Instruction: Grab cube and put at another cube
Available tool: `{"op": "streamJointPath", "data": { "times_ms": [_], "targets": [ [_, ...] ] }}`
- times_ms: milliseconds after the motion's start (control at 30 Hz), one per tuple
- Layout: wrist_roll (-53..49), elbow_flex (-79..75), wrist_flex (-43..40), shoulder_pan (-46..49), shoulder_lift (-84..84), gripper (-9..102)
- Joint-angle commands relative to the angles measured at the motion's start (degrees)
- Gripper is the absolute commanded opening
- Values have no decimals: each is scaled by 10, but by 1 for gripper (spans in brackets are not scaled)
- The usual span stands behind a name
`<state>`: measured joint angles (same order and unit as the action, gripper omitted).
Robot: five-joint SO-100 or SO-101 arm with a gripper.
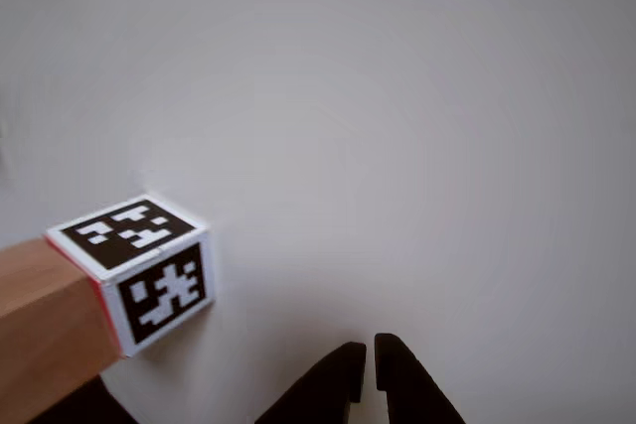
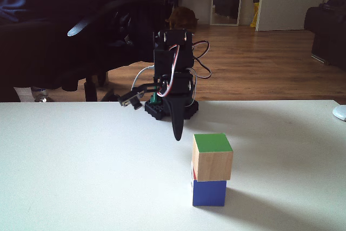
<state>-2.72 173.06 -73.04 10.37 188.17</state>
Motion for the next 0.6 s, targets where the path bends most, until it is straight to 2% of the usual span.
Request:
{"op": "streamJointPath", "data": {
  "times_ms": [0,567],
  "targets": [
    [-4,-30,-9,2,3,0],
    [11,-30,-9,17,3,0]
  ]
}}
